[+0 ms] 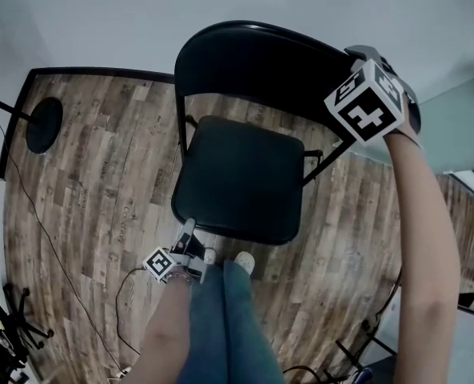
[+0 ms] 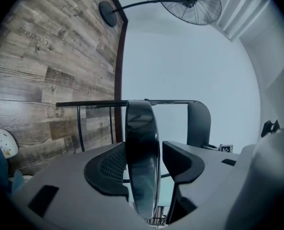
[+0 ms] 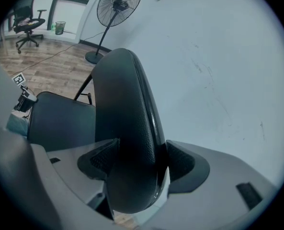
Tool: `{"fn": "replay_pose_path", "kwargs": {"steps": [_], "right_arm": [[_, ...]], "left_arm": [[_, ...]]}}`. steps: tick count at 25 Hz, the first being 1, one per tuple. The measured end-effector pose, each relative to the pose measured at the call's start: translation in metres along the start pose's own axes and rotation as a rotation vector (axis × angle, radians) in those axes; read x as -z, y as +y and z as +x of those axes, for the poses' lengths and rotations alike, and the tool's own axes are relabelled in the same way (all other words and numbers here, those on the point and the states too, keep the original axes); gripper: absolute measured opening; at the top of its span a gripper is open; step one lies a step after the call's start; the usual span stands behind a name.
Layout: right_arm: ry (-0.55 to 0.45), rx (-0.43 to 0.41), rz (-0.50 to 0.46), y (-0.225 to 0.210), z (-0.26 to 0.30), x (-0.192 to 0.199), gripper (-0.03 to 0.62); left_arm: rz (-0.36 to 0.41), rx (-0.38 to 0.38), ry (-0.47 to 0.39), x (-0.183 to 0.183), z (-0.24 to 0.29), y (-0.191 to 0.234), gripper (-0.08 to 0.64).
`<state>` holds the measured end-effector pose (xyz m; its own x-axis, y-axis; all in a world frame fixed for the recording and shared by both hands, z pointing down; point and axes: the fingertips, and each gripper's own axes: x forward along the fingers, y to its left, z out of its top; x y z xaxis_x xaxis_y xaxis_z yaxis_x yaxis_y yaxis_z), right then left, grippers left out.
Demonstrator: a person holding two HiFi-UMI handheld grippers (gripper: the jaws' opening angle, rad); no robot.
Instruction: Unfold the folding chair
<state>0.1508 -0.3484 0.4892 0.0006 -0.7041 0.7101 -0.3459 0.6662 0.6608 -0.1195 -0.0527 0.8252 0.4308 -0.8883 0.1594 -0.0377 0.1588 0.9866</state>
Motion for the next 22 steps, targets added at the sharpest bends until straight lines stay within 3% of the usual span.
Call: {"fn": "replay_pose_path", "kwargs": {"steps": [5, 9, 22], "right_arm": [[0.012, -0.013, 0.003, 0.013, 0.010, 0.007, 0.310], [0.021, 0.000, 0.013, 0.011, 0.019, 0.006, 0.308], [0.104, -0.049, 0.043, 0.022, 0.059, 0.016, 0.310]], "left_arm": [[-0.005, -0.051, 0.003, 0.005, -0.012, 0.037, 0.221], [-0.001, -0.038, 0.019, -0.002, -0.007, 0.046, 0.215], [-0.015, -0.113, 0.047, -0.008, -0.010, 0.088, 0.230]]}}
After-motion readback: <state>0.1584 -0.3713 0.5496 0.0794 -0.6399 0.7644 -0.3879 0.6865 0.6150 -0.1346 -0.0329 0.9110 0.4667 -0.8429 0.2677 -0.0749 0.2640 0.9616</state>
